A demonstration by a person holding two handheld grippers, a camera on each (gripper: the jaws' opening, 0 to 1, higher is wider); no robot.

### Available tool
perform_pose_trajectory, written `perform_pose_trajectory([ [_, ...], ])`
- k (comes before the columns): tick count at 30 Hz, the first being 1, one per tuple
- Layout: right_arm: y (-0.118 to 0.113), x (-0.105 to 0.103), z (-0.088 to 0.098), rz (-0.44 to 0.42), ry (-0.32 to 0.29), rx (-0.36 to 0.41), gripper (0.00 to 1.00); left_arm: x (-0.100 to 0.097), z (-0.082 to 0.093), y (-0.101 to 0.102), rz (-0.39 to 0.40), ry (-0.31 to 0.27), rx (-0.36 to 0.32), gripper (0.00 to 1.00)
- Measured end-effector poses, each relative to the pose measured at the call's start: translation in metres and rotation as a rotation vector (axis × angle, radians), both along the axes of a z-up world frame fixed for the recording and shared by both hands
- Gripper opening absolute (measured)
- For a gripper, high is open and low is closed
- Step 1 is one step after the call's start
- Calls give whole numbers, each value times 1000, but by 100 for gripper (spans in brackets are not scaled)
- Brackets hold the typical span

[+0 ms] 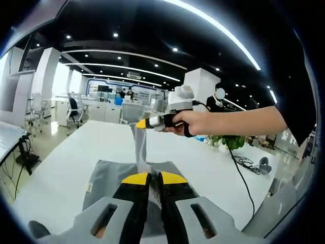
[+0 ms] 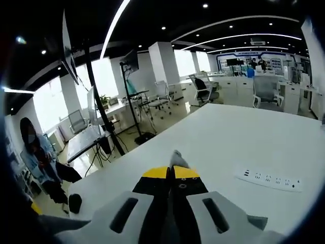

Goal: Fold the towel on the table until its edges align and the towel forms a compact rectangular stack.

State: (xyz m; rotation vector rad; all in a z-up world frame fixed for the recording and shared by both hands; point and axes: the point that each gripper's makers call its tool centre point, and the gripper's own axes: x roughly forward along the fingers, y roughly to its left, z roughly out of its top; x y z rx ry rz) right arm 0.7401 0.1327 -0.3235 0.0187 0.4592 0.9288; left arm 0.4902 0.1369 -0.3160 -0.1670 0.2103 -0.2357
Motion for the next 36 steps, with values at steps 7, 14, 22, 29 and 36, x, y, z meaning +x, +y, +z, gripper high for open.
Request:
perform_pose_trajectory([
  [7,17,-1,-12,18,19,-5,0,-2,-11,13,56,20,-47,8],
  [14,30,-5,-24,28,42,-11,0,-7,-28,30,110,45,-91,8],
  [22,47,-8,-40,39,70,-13,0,-11,-47,47,205,79,-141,7],
  [29,63,-3,-60,42,96,-22,0,-12,-68,56,277,113,-162,8],
  [36,78,-8,-80,37,105,-42,0,-12,-95,71,356,157,-158,8],
])
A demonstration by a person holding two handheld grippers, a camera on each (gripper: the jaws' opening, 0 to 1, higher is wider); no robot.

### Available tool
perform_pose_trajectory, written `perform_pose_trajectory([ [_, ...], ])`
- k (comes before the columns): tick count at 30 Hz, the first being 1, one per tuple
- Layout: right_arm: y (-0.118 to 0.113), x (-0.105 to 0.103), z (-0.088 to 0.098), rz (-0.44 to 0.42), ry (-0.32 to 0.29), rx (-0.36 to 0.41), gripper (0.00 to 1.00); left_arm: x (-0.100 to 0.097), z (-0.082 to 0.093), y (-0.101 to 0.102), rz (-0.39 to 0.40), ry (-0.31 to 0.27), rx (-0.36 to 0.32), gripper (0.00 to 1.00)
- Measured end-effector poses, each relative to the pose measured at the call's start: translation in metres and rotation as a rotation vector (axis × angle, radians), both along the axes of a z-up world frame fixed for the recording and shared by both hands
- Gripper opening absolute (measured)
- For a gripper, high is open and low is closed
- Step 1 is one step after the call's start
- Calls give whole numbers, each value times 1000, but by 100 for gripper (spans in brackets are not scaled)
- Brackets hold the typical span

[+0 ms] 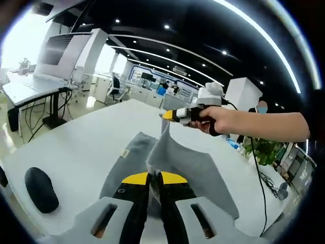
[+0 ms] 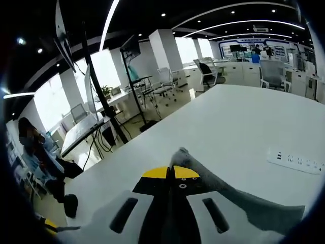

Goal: Fold the towel on the table until its edges align and the towel forms a compact rectangular stack.

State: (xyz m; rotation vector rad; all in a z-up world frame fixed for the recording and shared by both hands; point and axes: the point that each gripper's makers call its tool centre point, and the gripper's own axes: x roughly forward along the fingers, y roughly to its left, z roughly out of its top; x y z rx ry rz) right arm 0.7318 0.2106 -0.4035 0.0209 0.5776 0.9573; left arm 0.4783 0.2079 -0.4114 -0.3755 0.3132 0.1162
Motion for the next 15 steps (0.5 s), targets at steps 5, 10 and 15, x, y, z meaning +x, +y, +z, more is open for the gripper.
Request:
perform_pose_trajectory([
  [5,11,7,-20,-50,44,9,0,1,-13,5,19,23,2,8],
  [10,21,13,-37,-90,77,13,0,-1,-27,13,42,57,18,7],
  [15,31,8,-44,-87,48,3,0,-3,-40,22,48,74,34,7],
])
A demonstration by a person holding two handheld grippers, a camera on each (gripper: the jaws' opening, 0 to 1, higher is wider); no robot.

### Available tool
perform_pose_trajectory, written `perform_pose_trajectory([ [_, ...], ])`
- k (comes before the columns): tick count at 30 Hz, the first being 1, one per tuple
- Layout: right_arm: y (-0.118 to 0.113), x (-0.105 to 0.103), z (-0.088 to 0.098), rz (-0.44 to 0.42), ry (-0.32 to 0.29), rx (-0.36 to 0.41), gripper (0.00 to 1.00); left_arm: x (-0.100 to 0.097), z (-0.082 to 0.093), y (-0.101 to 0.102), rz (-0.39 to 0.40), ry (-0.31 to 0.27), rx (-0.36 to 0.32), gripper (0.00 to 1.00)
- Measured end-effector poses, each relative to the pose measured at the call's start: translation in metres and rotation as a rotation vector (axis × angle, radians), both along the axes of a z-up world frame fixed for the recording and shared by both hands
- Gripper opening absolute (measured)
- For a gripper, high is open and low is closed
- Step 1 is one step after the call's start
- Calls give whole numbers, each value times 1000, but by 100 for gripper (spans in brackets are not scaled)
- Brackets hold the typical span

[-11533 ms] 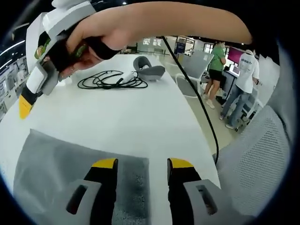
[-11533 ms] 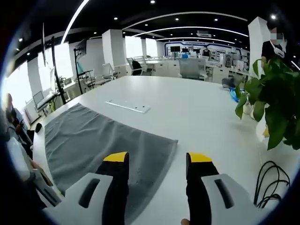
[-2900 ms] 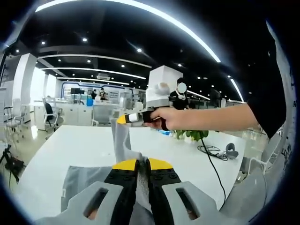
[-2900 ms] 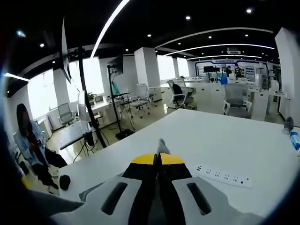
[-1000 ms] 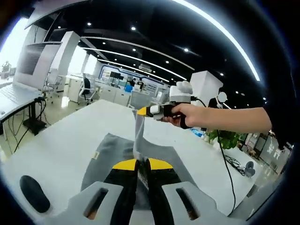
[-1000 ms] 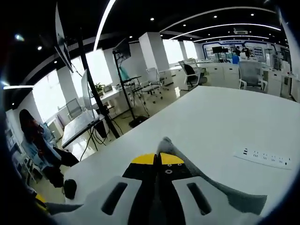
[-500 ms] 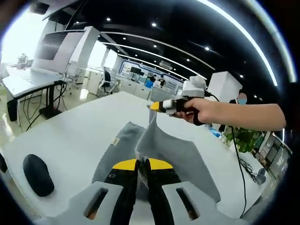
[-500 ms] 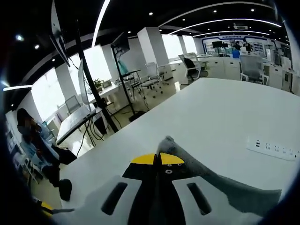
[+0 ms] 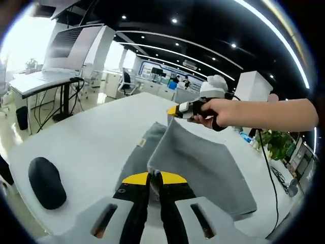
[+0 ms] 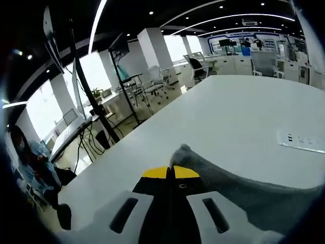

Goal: Fold the towel on the table until its edges align and the towel forms a compact rectangular stack.

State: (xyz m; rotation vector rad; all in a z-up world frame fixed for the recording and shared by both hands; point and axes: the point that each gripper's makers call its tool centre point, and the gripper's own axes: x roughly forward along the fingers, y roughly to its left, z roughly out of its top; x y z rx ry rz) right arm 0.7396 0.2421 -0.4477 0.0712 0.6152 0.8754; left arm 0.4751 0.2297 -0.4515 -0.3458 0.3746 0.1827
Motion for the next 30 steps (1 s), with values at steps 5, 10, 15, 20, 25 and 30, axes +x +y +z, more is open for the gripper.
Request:
perform_pose_trajectory([
  [5,7,0,-19,-19,10,-11,0,2,-9,1,-10,15,9,7],
  [10,9,0,-32,-31,6,-25,0,2,-17,6,30,18,-9,6],
  [15,12,10,-45,-72,39,-13,0,2,-25,12,88,17,-25,6],
  [20,14,9,-51,-55,36,-20,0,6,-29,12,86,32,-42,7],
  [25,15,4,-54,-7,11,-50,1,3,-37,15,83,90,24,7],
  [30,21,8,-54,36,-15,-47,7,3,-32,20,93,95,57,8],
])
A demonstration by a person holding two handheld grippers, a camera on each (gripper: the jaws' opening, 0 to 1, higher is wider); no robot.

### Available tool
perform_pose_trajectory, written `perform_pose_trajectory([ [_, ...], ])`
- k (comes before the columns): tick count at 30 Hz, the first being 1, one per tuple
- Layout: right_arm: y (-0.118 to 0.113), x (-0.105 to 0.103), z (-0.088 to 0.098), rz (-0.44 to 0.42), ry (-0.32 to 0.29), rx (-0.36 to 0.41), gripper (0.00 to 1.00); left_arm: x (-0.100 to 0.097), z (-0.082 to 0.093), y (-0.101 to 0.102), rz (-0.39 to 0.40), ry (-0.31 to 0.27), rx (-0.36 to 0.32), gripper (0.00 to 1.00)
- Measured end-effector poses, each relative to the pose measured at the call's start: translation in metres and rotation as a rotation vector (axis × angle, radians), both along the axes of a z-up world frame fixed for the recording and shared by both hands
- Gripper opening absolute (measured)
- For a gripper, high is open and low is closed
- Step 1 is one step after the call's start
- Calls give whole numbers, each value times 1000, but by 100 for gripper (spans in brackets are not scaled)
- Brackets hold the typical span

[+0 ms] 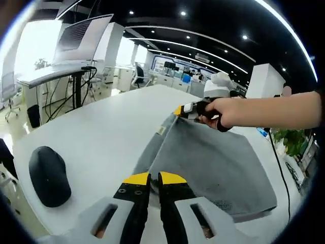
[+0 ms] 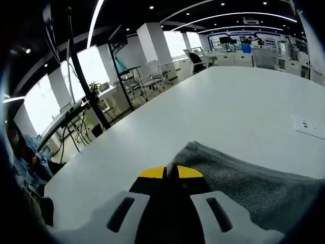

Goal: Fold the towel on the table until its edges align and the towel forms a compact rectangular stack.

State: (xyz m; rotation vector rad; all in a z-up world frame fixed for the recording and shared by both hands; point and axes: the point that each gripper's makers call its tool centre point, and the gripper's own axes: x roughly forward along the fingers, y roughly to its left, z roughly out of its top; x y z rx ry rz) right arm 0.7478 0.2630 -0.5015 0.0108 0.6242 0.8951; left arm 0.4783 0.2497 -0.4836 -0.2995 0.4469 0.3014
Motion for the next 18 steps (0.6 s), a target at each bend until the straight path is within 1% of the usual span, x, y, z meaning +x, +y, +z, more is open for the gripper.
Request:
perform_pose_trajectory([
  [3,-1,-2,4,18,-17,-5,14,1,2,3,-1,18,44,15],
  [4,-1,-2,4,31,-34,-19,16,2,2,4,-2,26,59,18],
  [5,-4,-6,5,49,-47,-40,18,2,1,4,-5,48,70,22],
  [6,-5,-7,6,49,-45,-38,19,3,2,3,-13,49,79,24],
  [9,-6,-7,7,56,-55,-42,21,7,7,0,-33,37,86,25],
  [11,-8,-7,11,61,-57,-41,24,10,12,-5,-63,25,97,27],
  [13,-11,-7,14,72,-69,-49,27,11,14,-10,-83,35,107,32],
  [14,-12,-8,15,79,-72,-53,28,11,15,-13,-97,41,122,37],
  [15,-11,-4,12,79,-68,-54,29,12,16,-14,-104,44,126,40],
  [17,-17,-8,16,80,-67,-59,30,13,19,-19,-115,43,132,44],
  [18,-19,-6,16,83,-67,-63,31,13,21,-21,-124,42,132,45],
])
